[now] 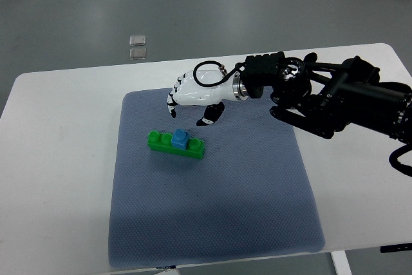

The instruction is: Stack blue block on green block with right hand

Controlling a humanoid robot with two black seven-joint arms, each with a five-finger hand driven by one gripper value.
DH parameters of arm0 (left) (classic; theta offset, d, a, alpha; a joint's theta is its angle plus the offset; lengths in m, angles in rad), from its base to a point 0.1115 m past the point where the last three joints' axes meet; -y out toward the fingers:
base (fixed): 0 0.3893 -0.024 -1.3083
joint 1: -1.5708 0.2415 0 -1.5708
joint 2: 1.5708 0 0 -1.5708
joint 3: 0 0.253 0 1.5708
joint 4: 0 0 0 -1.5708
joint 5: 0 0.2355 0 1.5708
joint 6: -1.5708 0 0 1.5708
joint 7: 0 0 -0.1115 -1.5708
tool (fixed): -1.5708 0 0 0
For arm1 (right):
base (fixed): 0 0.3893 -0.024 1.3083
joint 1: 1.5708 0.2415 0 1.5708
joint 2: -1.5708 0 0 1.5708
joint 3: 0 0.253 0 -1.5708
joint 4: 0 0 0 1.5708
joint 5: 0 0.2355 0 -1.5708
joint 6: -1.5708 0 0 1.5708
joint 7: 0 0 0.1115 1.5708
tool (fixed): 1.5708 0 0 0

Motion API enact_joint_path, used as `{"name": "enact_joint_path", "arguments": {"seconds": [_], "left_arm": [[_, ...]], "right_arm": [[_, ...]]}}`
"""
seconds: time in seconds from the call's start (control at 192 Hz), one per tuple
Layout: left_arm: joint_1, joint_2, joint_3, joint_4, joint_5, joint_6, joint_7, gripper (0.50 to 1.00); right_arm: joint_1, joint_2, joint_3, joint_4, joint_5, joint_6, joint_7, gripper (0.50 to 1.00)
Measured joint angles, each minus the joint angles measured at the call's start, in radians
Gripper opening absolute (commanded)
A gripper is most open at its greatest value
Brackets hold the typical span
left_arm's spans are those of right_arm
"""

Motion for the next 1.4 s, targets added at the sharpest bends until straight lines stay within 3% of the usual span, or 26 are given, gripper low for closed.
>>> {"name": "enact_joint_path", "arguments": {"seconds": [0.359, 0.688, 1.261, 1.402], "left_arm": [[0.000, 0.000, 0.000, 0.000, 0.000, 0.000, 0.000, 1.000], [0.000, 0.000, 0.000, 0.000, 0.000, 0.000, 0.000, 1.000], [0.000, 0.000, 0.000, 0.000, 0.000, 0.000, 0.000, 1.000], [0.000, 0.000, 0.000, 0.000, 0.000, 0.000, 0.000, 1.000]], "right_arm": [[0.013, -0.057, 0.049, 0.012, 0.002, 0.001, -0.001, 0.911], [0.005, -0.147, 0.128, -0.030, 0.128, -0.001, 0.002, 0.911], [-0.100, -0.150, 0.165, -0.284, 1.185, 0.005, -0.010, 0.913], [-0.147, -0.148, 0.165, -0.309, 1.481, 0.045, -0.043, 0.913]]}}
